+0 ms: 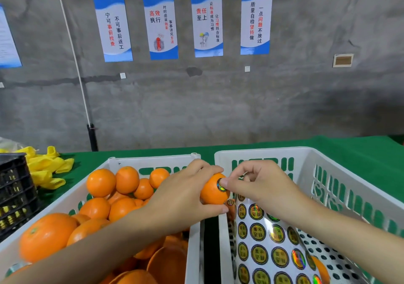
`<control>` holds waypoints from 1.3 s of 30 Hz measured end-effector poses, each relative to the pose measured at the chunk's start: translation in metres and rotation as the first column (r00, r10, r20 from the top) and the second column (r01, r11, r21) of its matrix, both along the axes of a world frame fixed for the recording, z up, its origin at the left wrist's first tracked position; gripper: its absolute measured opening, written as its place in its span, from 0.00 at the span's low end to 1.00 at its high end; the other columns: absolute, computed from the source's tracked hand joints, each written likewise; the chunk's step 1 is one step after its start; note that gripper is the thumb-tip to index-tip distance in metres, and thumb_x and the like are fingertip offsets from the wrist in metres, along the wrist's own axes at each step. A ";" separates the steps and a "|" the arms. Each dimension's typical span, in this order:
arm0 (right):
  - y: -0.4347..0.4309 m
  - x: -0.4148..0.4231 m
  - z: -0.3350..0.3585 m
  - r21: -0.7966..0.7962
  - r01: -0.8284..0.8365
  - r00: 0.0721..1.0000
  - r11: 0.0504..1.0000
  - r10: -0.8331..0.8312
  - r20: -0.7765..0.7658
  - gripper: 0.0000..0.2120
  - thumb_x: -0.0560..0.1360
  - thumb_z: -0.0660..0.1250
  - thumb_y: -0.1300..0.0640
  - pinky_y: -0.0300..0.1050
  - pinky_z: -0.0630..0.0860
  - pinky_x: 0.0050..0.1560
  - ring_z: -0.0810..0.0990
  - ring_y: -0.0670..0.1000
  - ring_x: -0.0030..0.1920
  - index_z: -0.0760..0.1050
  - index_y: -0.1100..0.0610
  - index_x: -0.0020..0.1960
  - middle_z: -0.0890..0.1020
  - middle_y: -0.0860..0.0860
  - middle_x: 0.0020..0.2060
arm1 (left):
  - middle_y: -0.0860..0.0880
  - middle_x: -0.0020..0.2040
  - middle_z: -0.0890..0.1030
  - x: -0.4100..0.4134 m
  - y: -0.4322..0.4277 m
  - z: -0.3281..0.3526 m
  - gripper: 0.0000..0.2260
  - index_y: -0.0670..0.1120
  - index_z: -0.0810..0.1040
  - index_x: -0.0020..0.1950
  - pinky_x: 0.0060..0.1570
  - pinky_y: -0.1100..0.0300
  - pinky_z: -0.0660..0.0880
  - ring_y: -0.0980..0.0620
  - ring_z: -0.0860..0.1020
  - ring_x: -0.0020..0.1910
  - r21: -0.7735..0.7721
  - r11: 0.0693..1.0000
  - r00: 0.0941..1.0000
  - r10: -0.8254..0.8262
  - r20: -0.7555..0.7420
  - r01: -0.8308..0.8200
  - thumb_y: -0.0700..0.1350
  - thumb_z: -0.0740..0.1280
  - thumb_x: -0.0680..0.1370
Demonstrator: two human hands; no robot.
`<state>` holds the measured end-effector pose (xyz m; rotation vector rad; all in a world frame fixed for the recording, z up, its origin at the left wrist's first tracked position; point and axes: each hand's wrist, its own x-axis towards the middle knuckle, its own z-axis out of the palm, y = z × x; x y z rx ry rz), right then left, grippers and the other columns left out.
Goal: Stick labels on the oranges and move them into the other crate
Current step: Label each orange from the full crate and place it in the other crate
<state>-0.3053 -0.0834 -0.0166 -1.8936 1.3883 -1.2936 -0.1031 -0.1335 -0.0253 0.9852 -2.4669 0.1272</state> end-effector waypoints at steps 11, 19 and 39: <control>-0.003 -0.008 0.002 -0.027 -0.015 0.999 1.000 0.014 -0.036 0.15 0.65 0.73 0.34 0.34 0.64 0.26 0.66 0.42 0.22 0.80 0.44 0.42 0.72 0.46 0.20 | 0.64 0.68 0.66 -0.001 0.006 0.005 0.35 0.67 0.59 0.74 0.57 0.59 0.77 0.61 0.72 0.61 0.051 0.998 0.998 -0.048 0.027 0.046 0.72 0.67 0.71; -0.005 -0.013 0.007 -0.182 0.146 0.989 0.972 -0.147 0.009 0.17 0.76 0.66 0.40 0.51 0.79 0.43 0.81 0.54 0.35 0.80 0.50 0.36 0.81 0.50 0.29 | 0.68 0.58 0.75 -0.008 0.019 0.002 0.29 0.71 0.67 0.61 0.56 0.61 0.78 0.64 0.77 0.56 0.353 0.928 0.977 -0.050 -0.208 0.122 0.73 0.72 0.64; -0.001 -0.022 0.024 -0.340 0.297 0.954 0.892 -0.260 0.151 0.19 0.81 0.63 0.52 0.34 0.64 0.30 0.64 0.42 0.23 0.78 0.64 0.37 0.63 0.42 0.18 | 0.72 0.62 0.69 -0.026 0.035 0.008 0.28 0.76 0.62 0.64 0.62 0.63 0.72 0.68 0.69 0.62 0.619 0.751 0.957 -0.291 -0.002 0.229 0.62 0.74 0.71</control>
